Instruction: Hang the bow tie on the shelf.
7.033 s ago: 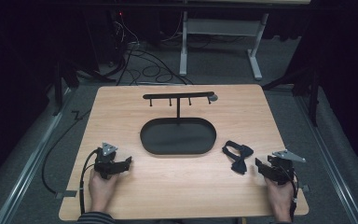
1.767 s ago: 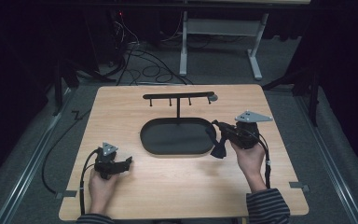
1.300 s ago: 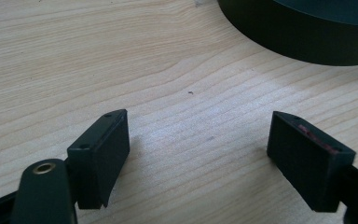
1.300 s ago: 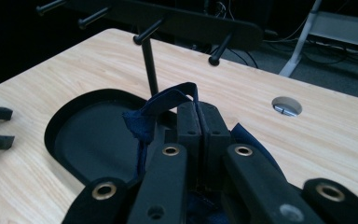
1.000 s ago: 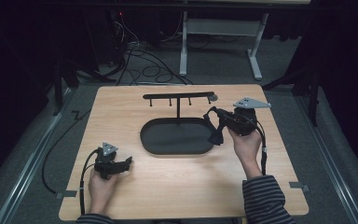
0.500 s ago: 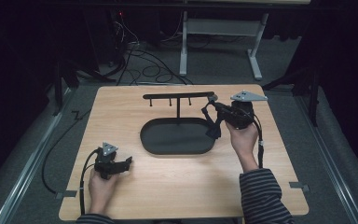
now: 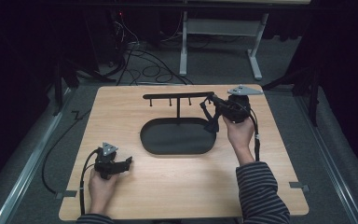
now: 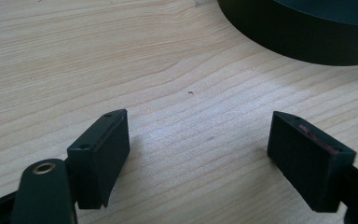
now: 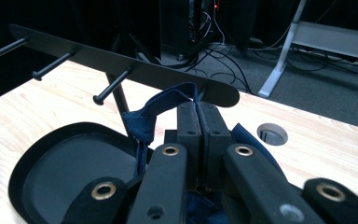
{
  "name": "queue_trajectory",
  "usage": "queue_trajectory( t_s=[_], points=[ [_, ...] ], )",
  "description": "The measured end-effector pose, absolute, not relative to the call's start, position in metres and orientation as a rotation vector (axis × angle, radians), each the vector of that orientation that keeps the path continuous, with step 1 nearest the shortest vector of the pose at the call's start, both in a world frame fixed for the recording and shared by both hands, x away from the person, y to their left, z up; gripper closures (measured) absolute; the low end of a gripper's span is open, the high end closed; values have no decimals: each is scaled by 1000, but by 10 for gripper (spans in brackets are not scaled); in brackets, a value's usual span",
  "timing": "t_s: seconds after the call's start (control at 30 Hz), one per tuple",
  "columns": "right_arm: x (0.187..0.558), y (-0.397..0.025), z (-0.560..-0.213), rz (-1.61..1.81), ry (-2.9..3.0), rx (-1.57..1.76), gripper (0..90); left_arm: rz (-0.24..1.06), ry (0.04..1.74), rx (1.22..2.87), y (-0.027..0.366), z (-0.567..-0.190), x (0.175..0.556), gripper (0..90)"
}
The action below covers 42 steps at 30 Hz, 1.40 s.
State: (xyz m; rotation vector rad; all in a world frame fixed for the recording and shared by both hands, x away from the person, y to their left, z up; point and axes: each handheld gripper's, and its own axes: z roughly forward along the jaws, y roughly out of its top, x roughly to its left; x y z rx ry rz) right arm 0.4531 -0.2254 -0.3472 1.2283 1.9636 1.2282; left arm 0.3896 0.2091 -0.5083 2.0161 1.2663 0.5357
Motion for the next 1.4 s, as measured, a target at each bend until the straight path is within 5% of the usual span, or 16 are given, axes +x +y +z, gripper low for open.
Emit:
queue_trajectory(
  t_s=[1.4],
  points=[
    [468,-229,-360,1201,1951,1306,813,535,1266,2016,209,-508,390,211]
  ],
)
